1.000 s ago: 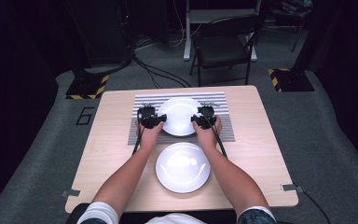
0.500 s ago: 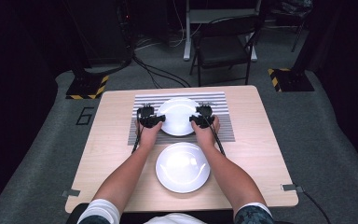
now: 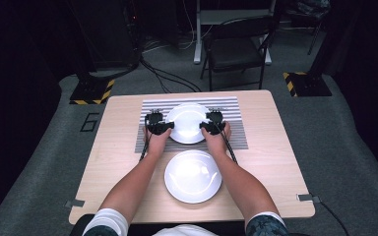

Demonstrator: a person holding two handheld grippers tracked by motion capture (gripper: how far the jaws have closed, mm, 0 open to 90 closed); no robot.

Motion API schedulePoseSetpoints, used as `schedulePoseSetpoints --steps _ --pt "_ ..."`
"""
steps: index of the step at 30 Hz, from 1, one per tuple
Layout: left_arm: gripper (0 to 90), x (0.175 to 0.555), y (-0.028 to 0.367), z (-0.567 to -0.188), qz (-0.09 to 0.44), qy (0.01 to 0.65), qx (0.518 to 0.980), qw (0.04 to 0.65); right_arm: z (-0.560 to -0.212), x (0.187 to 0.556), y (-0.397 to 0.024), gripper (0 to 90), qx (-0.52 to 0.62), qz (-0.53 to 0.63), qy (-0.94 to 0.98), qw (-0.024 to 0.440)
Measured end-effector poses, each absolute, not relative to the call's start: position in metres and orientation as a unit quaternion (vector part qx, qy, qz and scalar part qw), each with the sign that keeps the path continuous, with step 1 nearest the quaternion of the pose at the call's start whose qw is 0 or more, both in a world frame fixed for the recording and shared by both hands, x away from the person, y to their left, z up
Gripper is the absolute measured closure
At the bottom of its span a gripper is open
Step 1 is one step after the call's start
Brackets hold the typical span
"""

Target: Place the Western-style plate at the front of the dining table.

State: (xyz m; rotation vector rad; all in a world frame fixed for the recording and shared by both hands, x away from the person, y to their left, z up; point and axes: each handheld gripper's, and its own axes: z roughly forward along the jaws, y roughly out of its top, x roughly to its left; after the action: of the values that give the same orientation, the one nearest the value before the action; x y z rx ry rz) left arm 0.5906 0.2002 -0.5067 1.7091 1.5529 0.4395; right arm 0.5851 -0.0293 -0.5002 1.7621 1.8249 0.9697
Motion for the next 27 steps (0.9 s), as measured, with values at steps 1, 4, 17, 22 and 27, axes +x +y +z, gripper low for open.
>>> schedulePoseSetpoints --steps 1,4,17,22,27 --pt "56.8 0.591 0.200 -0.507 0.173 0.610 0.671 0.386 -0.501 0.585 -0.029 47.0 0.633 0.347 0.659 0.213" --pt "56.8 0.591 0.200 -0.508 0.172 0.610 0.672 0.383 -0.503 0.586 -0.029 47.0 0.635 0.342 0.659 0.212" --pt "56.7 0.594 0.198 -0.511 0.171 0.613 0.674 0.375 -0.506 0.589 -0.029 47.1 0.636 0.338 0.662 0.208" --pt "56.7 0.595 0.197 -0.511 0.165 0.614 0.672 0.379 -0.510 0.592 -0.032 47.1 0.645 0.335 0.660 0.192" --pt "56.6 0.597 0.196 -0.515 0.161 0.616 0.675 0.373 -0.512 0.593 -0.033 47.1 0.643 0.333 0.661 0.195"
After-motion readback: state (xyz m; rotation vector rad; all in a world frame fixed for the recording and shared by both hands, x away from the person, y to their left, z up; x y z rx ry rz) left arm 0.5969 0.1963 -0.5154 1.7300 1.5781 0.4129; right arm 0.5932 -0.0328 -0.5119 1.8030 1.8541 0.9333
